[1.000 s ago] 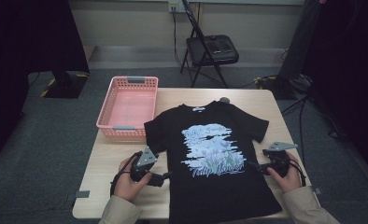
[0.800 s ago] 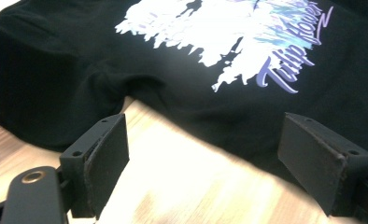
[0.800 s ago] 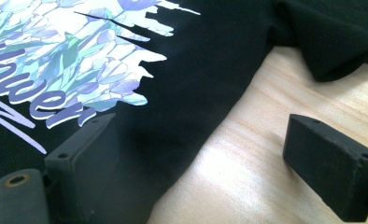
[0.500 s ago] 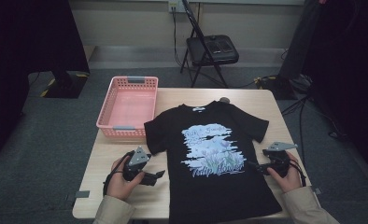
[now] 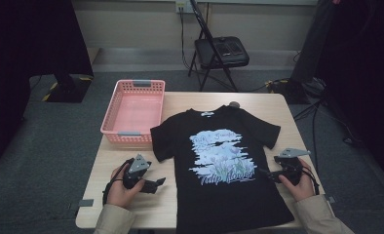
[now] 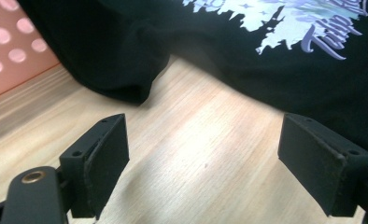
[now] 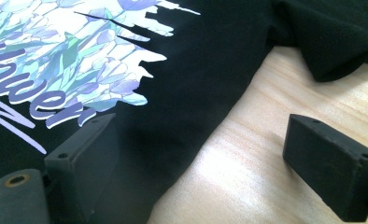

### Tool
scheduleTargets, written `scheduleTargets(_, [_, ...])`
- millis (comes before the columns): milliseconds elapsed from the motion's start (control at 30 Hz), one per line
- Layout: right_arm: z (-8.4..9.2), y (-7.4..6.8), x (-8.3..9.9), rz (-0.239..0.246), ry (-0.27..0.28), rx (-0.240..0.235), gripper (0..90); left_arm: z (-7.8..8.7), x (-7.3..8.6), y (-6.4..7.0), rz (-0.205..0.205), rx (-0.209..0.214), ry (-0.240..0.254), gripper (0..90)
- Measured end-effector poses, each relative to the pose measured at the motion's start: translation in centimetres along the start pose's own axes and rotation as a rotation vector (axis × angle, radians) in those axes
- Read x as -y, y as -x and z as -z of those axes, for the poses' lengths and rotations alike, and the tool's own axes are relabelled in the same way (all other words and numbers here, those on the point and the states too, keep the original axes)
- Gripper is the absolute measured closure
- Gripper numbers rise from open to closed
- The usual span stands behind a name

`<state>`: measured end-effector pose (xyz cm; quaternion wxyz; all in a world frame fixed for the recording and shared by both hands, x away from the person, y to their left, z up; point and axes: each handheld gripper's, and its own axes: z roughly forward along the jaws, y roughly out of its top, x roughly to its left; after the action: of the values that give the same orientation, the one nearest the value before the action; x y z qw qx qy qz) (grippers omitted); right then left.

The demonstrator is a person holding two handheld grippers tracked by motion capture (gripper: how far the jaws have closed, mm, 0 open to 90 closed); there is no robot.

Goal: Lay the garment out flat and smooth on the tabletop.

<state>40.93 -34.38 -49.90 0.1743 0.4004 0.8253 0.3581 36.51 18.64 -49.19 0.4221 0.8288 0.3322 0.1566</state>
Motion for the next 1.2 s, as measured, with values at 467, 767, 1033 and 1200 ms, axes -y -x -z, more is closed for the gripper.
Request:
scheduleTargets(467, [0.0, 0.0, 0.0, 0.0, 0.0, 0.001, 10.0, -0.2, 1.2, -1.0, 0.038, -0.024, -0.01, 16.0])
scheduleTargets(767, [0.0, 0.0, 0.0, 0.0, 0.0, 0.001, 10.0, -0.4, 1.6, -1.2, 0.039, -0.036, -0.021, 15.9])
scheduleTargets(1033, [0.0, 0.0, 0.0, 0.001, 0.0, 0.002, 10.0, -0.5, 2.0, -1.3, 0.004, -0.032, 0.008, 13.7])
scheduleTargets(1200, [0.0, 0.0, 0.0, 0.001, 0.0, 0.001, 10.0, -0.6, 2.1, -1.3, 0.001, -0.029, 0.012, 11.2])
